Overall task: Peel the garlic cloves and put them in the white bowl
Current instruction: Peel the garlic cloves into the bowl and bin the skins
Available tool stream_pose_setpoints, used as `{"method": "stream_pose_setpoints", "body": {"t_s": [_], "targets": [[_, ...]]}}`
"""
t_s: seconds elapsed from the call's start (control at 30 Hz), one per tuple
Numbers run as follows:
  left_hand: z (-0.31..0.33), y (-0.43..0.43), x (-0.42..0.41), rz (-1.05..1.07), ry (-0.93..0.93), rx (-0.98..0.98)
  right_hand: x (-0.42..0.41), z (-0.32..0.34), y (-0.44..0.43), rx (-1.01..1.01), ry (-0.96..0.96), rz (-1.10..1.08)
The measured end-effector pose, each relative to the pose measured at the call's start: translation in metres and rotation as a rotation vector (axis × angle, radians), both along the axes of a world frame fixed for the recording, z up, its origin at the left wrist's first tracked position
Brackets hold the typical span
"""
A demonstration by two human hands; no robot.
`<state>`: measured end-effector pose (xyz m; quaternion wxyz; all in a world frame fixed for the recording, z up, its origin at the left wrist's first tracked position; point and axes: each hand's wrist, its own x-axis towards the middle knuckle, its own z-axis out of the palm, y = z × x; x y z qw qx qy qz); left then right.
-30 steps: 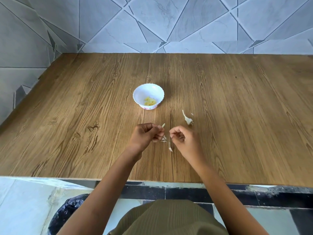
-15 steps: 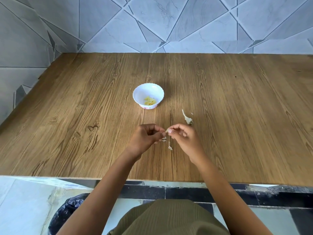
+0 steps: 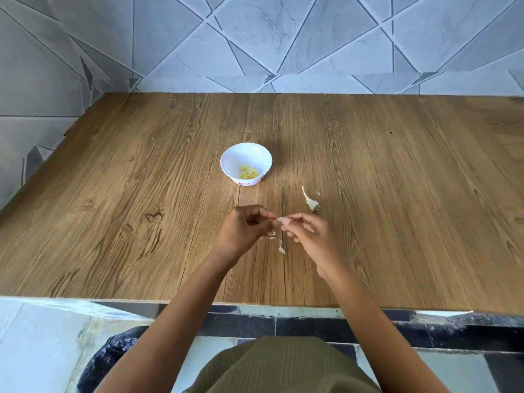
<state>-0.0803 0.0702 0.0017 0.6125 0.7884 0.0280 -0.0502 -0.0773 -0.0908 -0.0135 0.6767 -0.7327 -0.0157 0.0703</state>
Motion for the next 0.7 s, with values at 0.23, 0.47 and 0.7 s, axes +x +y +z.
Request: {"method": "stream_pose_setpoints", "body": {"t_s": [0.23,0.47,0.7], "targets": [[-0.006,0.033,0.029,0.263,-0.168,0.598,-0.012,-0.027,-0.031,-0.878,-0.552,-0.096],[-0.013,0.032,0.029,0.201,-0.212,0.808,-0.022,-0.039,-0.044,-1.005,-0.475,-0.042],[-0.006,-0.02,-0.001,-0.244,-0.25,0.814,-0.021,-0.041,-0.044,-0.962,-0.495,-0.058]]}}
